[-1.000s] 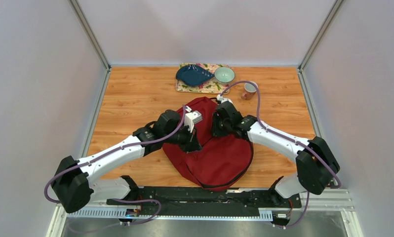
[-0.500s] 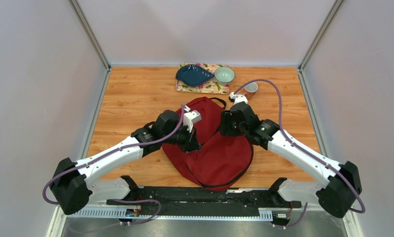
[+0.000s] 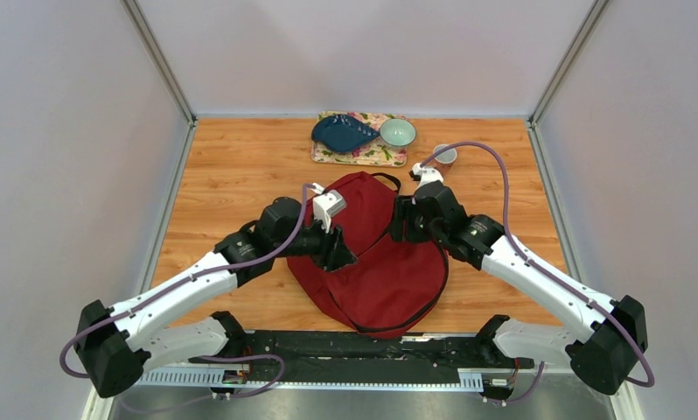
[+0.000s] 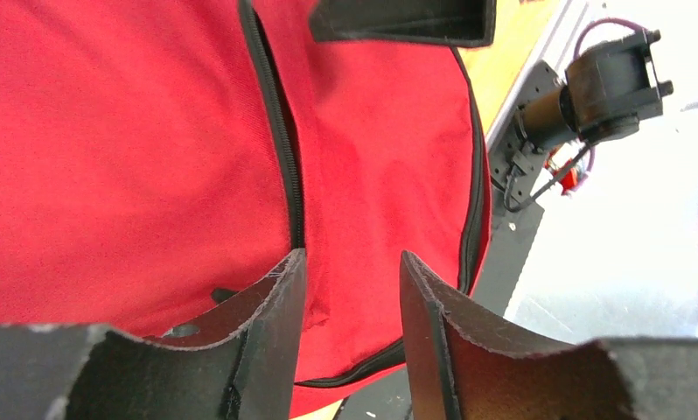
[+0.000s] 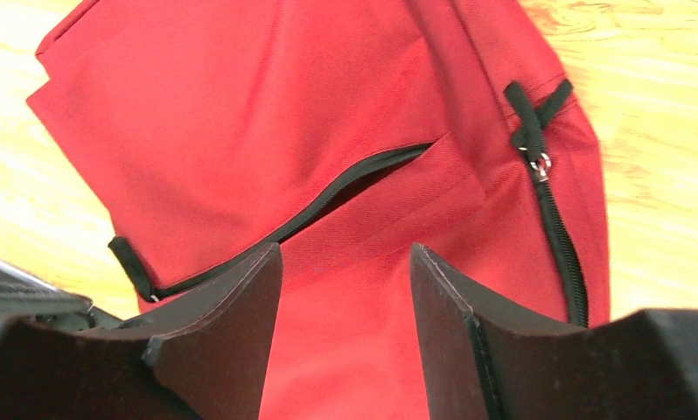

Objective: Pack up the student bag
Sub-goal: Adjust the student bag at the center of the board, then zip the student bag at the center of the board.

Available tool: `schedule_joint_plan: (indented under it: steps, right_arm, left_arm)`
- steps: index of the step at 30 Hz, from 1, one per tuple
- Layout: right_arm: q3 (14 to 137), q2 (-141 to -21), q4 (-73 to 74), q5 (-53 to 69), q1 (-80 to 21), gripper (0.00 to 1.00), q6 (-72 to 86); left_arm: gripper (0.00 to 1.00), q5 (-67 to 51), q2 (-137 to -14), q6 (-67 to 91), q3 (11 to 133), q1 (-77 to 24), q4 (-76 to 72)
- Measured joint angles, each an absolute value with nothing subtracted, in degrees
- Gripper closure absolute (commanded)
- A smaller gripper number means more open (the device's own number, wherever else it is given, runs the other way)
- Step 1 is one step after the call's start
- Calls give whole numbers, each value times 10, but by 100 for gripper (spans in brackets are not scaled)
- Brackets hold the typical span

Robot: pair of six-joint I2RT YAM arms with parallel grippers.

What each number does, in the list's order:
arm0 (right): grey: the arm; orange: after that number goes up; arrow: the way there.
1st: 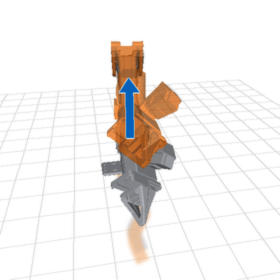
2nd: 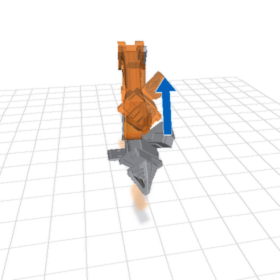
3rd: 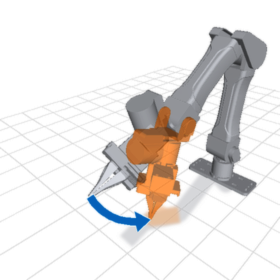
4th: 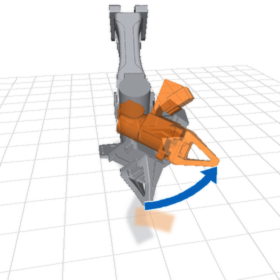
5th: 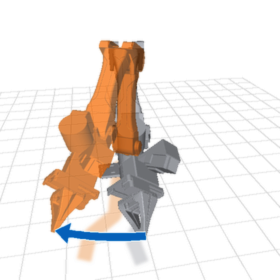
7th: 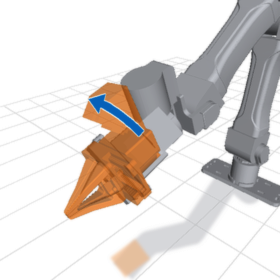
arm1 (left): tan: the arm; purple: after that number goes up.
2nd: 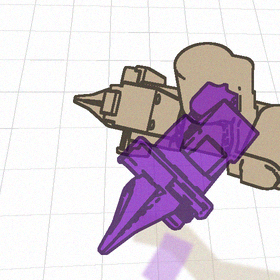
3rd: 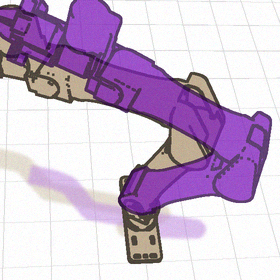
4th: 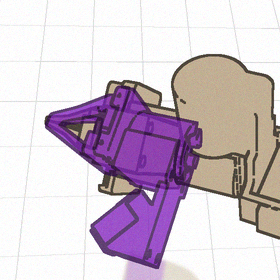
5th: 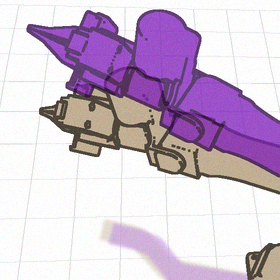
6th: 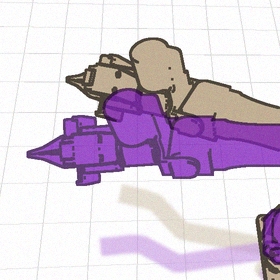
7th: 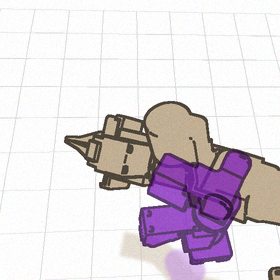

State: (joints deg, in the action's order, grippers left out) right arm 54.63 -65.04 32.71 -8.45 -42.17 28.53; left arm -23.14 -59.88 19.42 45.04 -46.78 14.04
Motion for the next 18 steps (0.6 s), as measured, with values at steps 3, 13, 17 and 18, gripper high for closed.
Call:
schedule_joint_plan:
  steps: [3,13,17,18]
  right_arm:
    - [542,-647,322,-59,-422,41,287]
    - [539,-633,290,51,-427,42,282]
    - [539,-633,285,69,-431,42,281]
    - [538,-633,284,74,-432,42,281]
  left_arm:
    - [36,-191,-561,199,442,-468,141]
    - [25,94,-390,360,315,-469,206]
    - [23,127,-347,444,242,-469,221]
    - [23,131,-337,463,229,-469,220]
